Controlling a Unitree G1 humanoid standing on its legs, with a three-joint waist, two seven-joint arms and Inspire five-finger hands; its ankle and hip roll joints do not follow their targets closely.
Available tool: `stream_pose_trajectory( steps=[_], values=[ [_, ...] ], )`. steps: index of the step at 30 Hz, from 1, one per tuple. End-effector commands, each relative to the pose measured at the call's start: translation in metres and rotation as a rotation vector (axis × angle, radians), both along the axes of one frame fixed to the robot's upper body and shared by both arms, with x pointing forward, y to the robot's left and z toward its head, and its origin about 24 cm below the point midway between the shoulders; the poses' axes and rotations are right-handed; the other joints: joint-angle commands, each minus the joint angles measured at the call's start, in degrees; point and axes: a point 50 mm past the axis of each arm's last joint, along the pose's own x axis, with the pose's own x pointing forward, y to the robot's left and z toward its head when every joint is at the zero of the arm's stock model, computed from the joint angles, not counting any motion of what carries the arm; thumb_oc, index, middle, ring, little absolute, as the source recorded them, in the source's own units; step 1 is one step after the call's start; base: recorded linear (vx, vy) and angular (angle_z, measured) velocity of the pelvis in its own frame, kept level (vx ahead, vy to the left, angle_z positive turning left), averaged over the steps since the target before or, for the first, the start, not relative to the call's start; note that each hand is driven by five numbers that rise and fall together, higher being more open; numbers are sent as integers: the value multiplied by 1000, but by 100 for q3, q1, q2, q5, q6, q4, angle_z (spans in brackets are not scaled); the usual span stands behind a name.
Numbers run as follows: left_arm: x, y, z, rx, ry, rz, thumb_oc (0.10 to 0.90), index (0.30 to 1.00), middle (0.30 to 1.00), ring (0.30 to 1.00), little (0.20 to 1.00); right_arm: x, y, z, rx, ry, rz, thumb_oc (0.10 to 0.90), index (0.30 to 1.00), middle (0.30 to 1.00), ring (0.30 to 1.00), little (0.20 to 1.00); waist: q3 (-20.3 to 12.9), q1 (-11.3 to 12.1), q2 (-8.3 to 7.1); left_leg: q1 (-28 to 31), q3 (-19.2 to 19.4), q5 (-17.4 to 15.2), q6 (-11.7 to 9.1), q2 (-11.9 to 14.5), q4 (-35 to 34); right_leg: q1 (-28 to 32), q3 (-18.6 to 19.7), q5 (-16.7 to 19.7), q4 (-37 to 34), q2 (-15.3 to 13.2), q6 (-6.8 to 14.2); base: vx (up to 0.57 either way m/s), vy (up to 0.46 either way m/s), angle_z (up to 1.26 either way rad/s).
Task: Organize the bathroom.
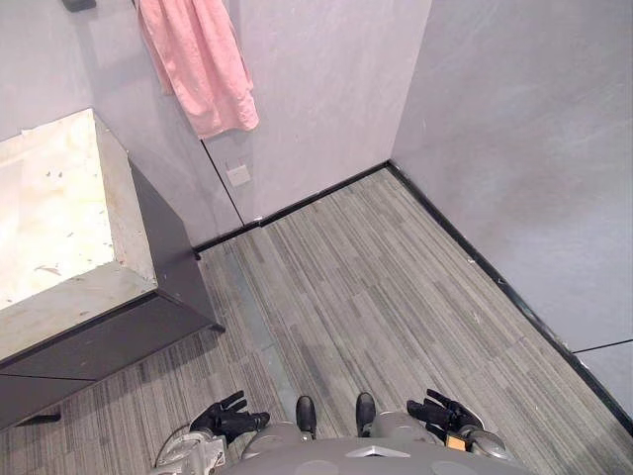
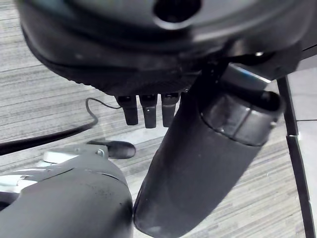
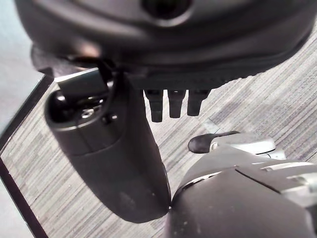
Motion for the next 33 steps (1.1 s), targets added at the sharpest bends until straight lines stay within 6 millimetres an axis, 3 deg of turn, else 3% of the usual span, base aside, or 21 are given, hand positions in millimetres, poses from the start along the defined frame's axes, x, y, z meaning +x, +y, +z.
stream_pose_trajectory(
  steps=[1, 14, 18, 21, 23, 24, 26, 27, 29, 30, 31, 33],
  values=[
    [1, 6, 2, 18, -26, 11, 800, 900, 900, 900, 900, 7, -4, 4, 4, -35, 34, 800, 900, 900, 900, 900, 4, 10, -10, -225, 475, -532, 65, -51, 684, -51, -444, -384, 171, -161, 385, 0, 0, 0],
    [-6, 7, 0, 12, 10, 24, 800, 900, 900, 900, 900, -2, -8, 1, 75, 54, 51, 800, 900, 900, 900, 900, 63, 89, -63, -291, 445, -609, 78, -80, 892, -37, -474, -408, 261, -202, 386, 8, 17, 0],
    [-11, 9, -1, 19, 41, 16, 800, 900, 900, 900, 900, 1, -11, 2, 42, 57, 63, 800, 900, 900, 900, 900, 128, 149, -45, -384, 374, -708, 122, -121, 1123, -130, -479, -526, 638, -307, 407, 32, 75, -3],
    [-14, 16, 0, 32, 54, 35, 800, 900, 900, 900, 900, 6, -12, 4, 25, 45, 86, 800, 900, 900, 900, 900, 250, 158, 66, -314, 404, -820, 301, -118, 1153, -625, -490, -545, 2011, -538, 529, 41, 137, -9],
    [-12, 22, 2, 51, 60, 34, 800, 900, 900, 900, 900, 12, -14, 7, 18, 19, 81, 800, 900, 900, 900, 900, 437, 70, 246, -325, 435, -927, 439, -52, 1279, -1502, -221, -414, 4022, -697, 468, -1, 170, -30],
    [-12, 22, 2, 55, 60, 37, 800, 900, 900, 900, 900, 11, -16, 7, 16, 19, 73, 800, 900, 900, 900, 900, 491, 21, 289, -370, 374, -988, 463, -68, 1410, -1800, -110, -315, 4431, -672, 427, 50, 89, -39],
    [-12, 22, 2, 53, 60, 51, 800, 900, 900, 900, 900, 8, -17, 6, 16, 29, 66, 800, 900, 900, 900, 900, 545, -19, 283, -376, 308, -1045, 472, -127, 1529, -1916, -10, -143, 4396, -714, 410, 171, -42, -16],
    [-3, 17, 2, 40, 46, 64, 800, 900, 900, 900, 900, -5, -19, 3, 15, 82, 55, 800, 900, 900, 900, 900, 601, -137, 141, -434, 95, -1290, 397, -381, 1846, -1824, 247, 444, 2161, -1032, 456, 274, -142, 14],
    [3, 15, 3, 36, 27, 55, 800, 900, 900, 900, 900, -7, -19, 2, 16, 87, 47, 800, 900, 900, 900, 900, 674, -205, 85, -479, 10, -1443, 366, -452, 1965, -1777, 372, 671, 1228, -1216, 549, 266, -190, 48],
    [11, 13, 4, 26, -8, 68, 800, 900, 900, 900, 900, -10, -19, 1, 27, 106, 31, 800, 900, 900, 900, 900, 813, -325, -2, -561, -93, -1789, 328, -542, 2210, -1745, 751, 1180, -143, -1534, 790, 344, -261, 57],
    [11, 14, 5, 20, -17, 83, 800, 900, 900, 900, 900, -14, -18, 0, 40, 129, 25, 800, 900, 900, 900, 900, 929, -352, 17, -566, -191, -1987, 269, -500, 2410, -1672, 1006, 1363, -530, -1657, 814, 397, -287, 42],
    [7, 16, 5, 18, -15, 88, 800, 900, 900, 900, 900, -23, -14, -3, 67, 179, 16, 800, 900, 900, 900, 900, 1054, -338, 9, -548, -179, -2191, 221, -364, 2702, -1683, 990, 1435, -505, -1773, 826, 351, -258, 64]
  ],
)
